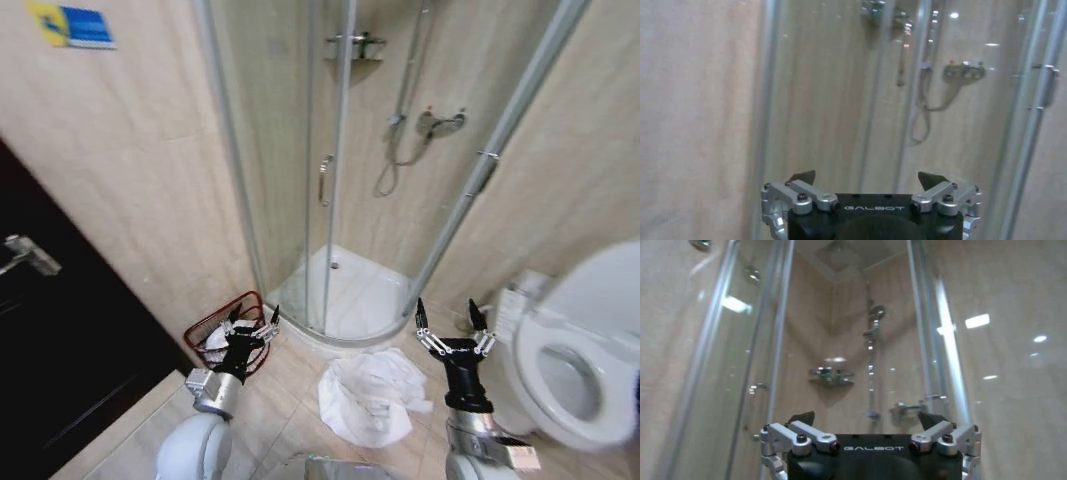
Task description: Discard the used towel into the hamper.
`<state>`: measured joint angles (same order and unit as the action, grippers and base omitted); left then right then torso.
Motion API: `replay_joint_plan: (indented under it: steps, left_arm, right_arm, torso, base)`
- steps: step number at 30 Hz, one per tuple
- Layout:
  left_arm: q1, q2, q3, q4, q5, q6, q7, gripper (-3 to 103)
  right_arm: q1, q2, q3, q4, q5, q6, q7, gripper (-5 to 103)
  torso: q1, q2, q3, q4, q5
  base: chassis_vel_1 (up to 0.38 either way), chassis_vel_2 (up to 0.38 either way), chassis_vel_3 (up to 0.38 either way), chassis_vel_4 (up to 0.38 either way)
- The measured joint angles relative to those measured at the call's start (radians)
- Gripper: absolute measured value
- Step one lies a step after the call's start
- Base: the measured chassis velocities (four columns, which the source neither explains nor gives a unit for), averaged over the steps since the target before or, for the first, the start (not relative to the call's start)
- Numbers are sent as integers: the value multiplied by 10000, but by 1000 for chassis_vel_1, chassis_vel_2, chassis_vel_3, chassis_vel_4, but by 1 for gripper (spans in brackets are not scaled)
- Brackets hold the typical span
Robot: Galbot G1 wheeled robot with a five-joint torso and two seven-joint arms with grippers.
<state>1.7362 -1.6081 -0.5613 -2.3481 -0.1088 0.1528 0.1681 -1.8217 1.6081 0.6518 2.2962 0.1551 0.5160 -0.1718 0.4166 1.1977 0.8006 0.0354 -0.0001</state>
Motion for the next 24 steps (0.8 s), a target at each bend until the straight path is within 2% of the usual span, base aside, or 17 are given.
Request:
replay_joint_plan:
  steps: [24]
  left_arm:
    - [0, 0, 0, 0, 0, 0, 0, 100]
  right_arm:
    - [108, 0, 38, -66, 90, -65, 7, 100]
  torso:
    - [0, 0, 0, -1, 0]
  base:
    - [-125, -126, -123, -124]
